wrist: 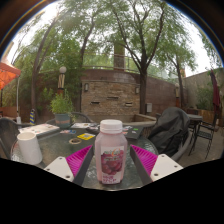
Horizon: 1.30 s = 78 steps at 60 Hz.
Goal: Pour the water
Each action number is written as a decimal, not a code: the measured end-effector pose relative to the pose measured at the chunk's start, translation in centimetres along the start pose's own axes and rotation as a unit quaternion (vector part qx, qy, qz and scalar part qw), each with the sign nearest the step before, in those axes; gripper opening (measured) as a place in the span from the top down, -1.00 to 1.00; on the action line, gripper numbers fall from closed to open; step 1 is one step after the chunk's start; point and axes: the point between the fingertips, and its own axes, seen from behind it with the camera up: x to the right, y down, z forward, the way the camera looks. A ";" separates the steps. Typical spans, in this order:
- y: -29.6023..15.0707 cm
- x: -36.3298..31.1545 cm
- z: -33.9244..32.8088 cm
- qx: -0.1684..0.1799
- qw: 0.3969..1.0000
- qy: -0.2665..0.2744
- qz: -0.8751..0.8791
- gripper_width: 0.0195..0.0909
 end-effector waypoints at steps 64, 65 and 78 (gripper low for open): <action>-10.6 -20.9 -1.6 0.106 0.427 0.035 -0.897 0.41; -10.5 -21.0 -1.8 0.108 0.415 0.034 -0.903 0.41; -9.6 -20.8 -0.8 0.097 0.351 0.007 -0.931 0.40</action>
